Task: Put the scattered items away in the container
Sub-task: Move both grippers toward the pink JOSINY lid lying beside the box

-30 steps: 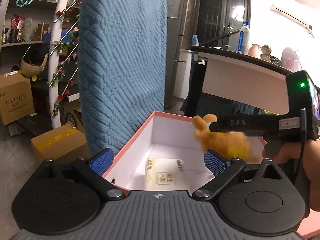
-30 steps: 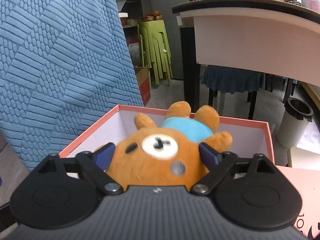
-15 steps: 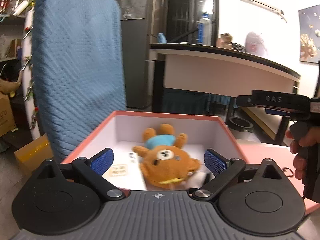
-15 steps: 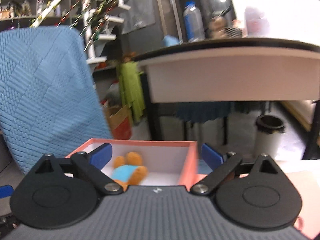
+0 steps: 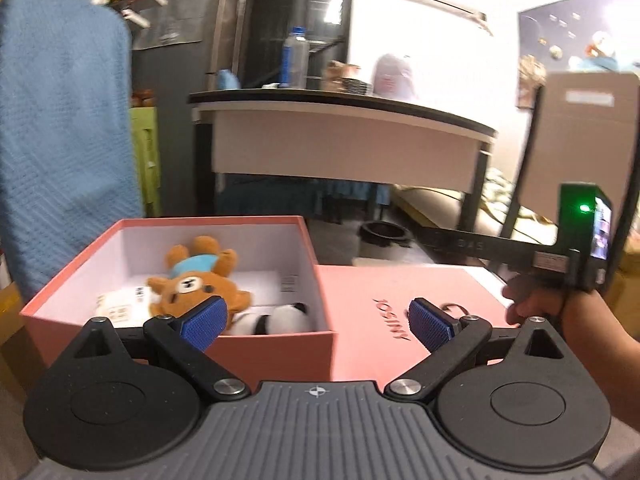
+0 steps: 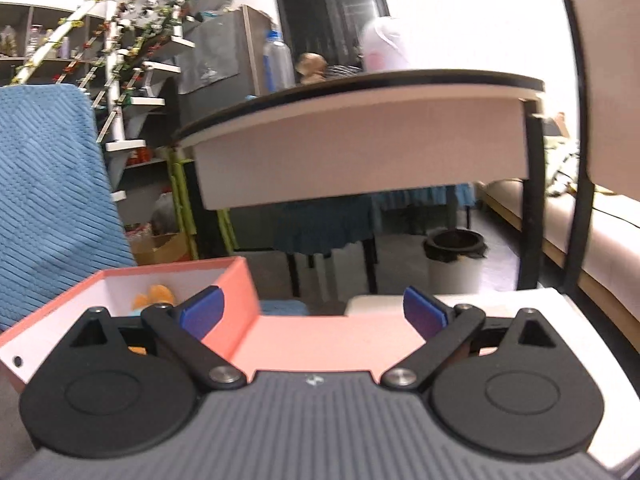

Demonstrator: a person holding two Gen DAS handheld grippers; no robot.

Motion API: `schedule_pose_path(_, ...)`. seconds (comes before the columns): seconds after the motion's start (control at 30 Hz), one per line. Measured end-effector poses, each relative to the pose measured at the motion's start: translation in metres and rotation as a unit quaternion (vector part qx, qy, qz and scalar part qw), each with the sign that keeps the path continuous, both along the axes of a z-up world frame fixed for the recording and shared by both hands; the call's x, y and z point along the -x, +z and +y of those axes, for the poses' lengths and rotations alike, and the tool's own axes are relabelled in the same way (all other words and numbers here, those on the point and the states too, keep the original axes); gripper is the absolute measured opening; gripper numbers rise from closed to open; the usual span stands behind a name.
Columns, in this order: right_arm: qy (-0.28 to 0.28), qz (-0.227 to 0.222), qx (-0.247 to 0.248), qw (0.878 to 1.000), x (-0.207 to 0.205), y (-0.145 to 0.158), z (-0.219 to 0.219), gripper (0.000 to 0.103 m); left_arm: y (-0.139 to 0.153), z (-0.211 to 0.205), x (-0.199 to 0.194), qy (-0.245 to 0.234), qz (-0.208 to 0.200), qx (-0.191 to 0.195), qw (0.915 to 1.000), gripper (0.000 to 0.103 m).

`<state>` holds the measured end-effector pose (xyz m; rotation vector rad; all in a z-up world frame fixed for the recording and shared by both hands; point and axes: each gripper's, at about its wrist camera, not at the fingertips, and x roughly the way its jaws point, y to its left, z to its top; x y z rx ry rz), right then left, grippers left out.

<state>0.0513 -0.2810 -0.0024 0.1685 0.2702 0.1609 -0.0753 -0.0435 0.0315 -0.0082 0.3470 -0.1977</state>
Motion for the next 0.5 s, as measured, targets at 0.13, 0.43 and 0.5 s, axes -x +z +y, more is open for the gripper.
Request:
schedule_pose_path(0.13, -0.006, 0.013, -0.012, 1.0, -0.001, -0.012, -0.015, 0.097, -0.006, -0.012, -0.007, -0.051, 0.026, -0.019, 0.9982, 0.098)
schedule_pose_path(0.43, 0.004, 0.018, -0.032, 0.999, 0.004, -0.017, -0.017, 0.097, -0.009, -0.01, -0.017, -0.057, 0.04, -0.008, 0.9975, 0.098)
schedule_pose_path(0.5, 0.008, 0.018, -0.029, 0.999, 0.006, -0.018, -0.015, 0.097, -0.011, -0.009, -0.019, -0.055, 0.045, -0.013, 0.9974, 0.098)
